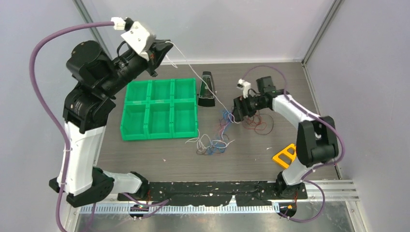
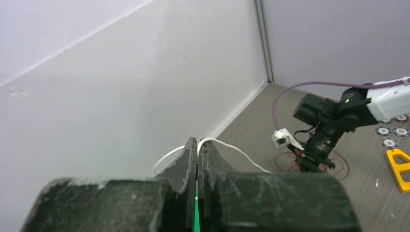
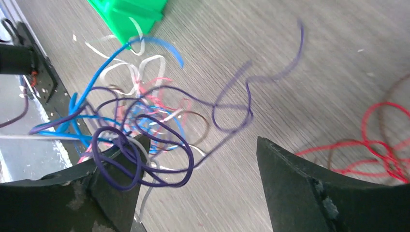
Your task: Untangle the cables
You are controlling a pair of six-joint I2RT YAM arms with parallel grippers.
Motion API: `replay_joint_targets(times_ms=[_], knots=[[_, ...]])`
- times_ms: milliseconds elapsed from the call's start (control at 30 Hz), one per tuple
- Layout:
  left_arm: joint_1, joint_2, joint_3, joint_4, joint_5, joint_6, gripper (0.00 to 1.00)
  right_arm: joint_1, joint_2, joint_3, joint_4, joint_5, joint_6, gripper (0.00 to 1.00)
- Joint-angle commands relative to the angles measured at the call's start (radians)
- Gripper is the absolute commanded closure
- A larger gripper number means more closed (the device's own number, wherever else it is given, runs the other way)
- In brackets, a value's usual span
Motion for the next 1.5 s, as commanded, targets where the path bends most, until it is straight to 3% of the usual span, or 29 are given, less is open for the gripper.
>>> replay_joint_targets(times_ms=[0, 200, 333, 400, 467, 633, 867, 900, 967, 1033, 1167, 1400, 1467], knots=[[0.009, -0.079, -0.065, 0.187, 0.068, 0.025, 1.0, -0.029, -0.18, 0.072, -0.068, -0.116, -0.027, 0.12], [0.008, -0.157, -0.355, 0.172, 0.182, -0.016, 1.0, 0.026, -0.326, 0.107, -0.016, -0.042, -0.005, 0.17], [0.007, -0.196, -0.506, 0.207, 0.181, -0.085, 1.0, 0.031, -0.371, 0.145, -0.093, 0.05, -0.052, 0.03], [0.007, -0.189, -0.492, 0.209, 0.177, -0.108, 1.0, 0.03, -0.402, 0.115, -0.118, 0.075, -0.077, 0.02], [0.007, -0.169, -0.45, 0.208, 0.174, -0.12, 1.0, 0.044, -0.44, 0.027, -0.028, 0.074, -0.029, 0.04], [0.007, -0.107, -0.299, 0.163, 0.168, -0.143, 1.0, 0.236, -0.435, -0.165, 0.339, 0.231, 0.029, 0.05], [0.007, -0.049, -0.084, 0.117, 0.144, -0.138, 1.0, 0.306, -0.132, -0.127, 0.58, 0.335, 0.055, 0.01], [0.008, -0.037, -0.042, 0.116, 0.125, -0.134, 1.0, 0.308, -0.101, -0.094, 0.573, 0.326, 0.056, 0.04], [0.008, -0.009, 0.067, 0.112, 0.075, -0.117, 1.0, 0.309, -0.017, -0.043, 0.534, 0.32, 0.068, 0.27], [0.008, 0.021, 0.186, 0.125, 0.023, -0.091, 1.0, 0.307, 0.051, -0.013, 0.445, 0.325, 0.077, 0.4], [0.008, 0.064, 0.369, 0.237, -0.089, -0.023, 1.0, 0.285, 0.058, -0.036, 0.394, 0.314, 0.086, 0.47], [0.008, 0.04, 0.373, 0.494, -0.313, 0.092, 1.0, 0.193, 0.071, -0.058, 0.263, 0.288, 0.115, 0.58], [0.008, 0.033, 0.374, 0.53, -0.327, 0.112, 1.0, 0.162, 0.087, -0.053, 0.22, 0.271, 0.125, 0.69]])
